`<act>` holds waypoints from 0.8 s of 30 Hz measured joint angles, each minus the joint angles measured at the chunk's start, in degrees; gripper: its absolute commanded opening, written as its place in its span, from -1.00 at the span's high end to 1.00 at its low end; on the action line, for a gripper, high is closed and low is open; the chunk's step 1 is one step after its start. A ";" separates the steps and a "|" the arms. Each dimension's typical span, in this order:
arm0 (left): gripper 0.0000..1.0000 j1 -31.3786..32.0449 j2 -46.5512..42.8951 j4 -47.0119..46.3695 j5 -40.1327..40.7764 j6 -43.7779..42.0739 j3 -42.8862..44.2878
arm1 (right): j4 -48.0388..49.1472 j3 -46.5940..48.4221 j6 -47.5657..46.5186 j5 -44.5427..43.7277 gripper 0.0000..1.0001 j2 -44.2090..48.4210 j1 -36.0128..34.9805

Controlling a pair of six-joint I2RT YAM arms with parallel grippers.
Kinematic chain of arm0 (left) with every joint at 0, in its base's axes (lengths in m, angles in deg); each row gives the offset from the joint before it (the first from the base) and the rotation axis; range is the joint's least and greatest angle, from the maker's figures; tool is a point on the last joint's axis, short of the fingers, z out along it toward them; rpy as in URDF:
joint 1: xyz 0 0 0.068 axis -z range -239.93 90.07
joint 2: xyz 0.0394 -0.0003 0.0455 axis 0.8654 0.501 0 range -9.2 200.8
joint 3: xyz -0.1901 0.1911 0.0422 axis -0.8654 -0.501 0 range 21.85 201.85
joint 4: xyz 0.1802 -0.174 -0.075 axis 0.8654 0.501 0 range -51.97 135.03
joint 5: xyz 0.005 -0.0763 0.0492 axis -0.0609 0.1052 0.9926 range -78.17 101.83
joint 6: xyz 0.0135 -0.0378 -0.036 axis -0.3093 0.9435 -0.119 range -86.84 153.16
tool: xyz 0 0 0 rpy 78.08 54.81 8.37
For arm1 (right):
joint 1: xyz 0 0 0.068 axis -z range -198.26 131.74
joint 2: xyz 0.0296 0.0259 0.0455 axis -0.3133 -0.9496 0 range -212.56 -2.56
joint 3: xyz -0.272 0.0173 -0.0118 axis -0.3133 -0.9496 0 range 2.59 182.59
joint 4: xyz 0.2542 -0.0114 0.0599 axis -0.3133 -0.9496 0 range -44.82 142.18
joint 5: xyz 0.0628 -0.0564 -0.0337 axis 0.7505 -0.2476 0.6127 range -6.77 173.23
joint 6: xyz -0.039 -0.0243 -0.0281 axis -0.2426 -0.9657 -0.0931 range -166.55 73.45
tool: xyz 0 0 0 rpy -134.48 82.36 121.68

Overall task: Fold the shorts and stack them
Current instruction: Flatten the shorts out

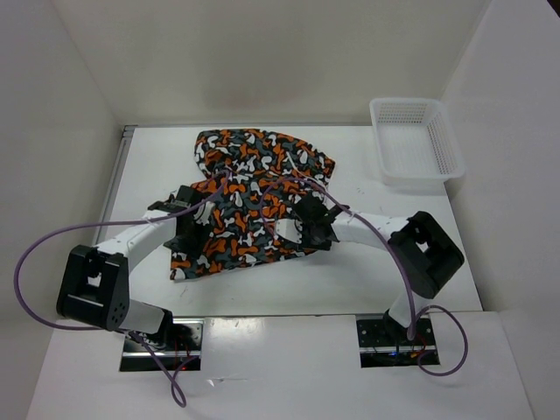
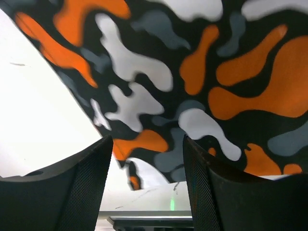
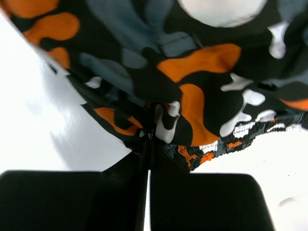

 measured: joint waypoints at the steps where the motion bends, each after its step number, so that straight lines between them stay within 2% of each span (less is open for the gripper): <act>1: -0.35 -0.07 -0.09 0.55 -0.63 0.00 0.79 | -0.44 -0.63 -1.62 -0.22 1.00 0.59 0.00; 5: -0.35 -0.28 -1.75 1.92 -2.71 0.00 4.22 | -5.51 -4.63 -9.44 0.28 1.00 5.18 -0.09; 9: -0.35 -0.37 -2.93 2.23 -4.00 0.00 5.11 | -15.63 -9.35 -16.83 1.84 1.00 17.22 -3.89; 10: -0.38 -0.37 -2.86 2.27 -4.15 0.00 5.14 | -17.73 -9.64 -17.94 2.67 0.87 20.41 -6.01; 11: -0.38 -0.37 -2.60 2.45 -4.28 0.00 5.33 | -19.58 -9.64 -18.60 3.67 0.33 23.89 -8.44; 13: -0.41 -0.37 -1.55 2.62 -4.39 -0.02 6.40 | -21.62 -9.51 -19.21 5.79 -0.32 29.22 -12.20; 15: -0.44 -0.37 0.13 2.16 -4.39 0.00 8.09 | -23.61 -8.90 -19.04 6.91 -0.58 31.43 -13.07; 18: -0.47 -0.66 3.06 -0.13 -3.91 0.00 11.32 | -24.94 -6.64 -17.38 8.26 -0.65 31.08 -10.82; 21: -0.47 -2.40 6.86 -1.55 -4.09 -0.02 16.79 | -22.08 -0.85 -12.00 10.84 -0.65 29.46 -4.09; 24: -0.52 -4.92 11.43 -3.23 -5.46 -0.02 25.18 | -14.60 9.68 -3.50 13.81 -0.41 22.88 2.32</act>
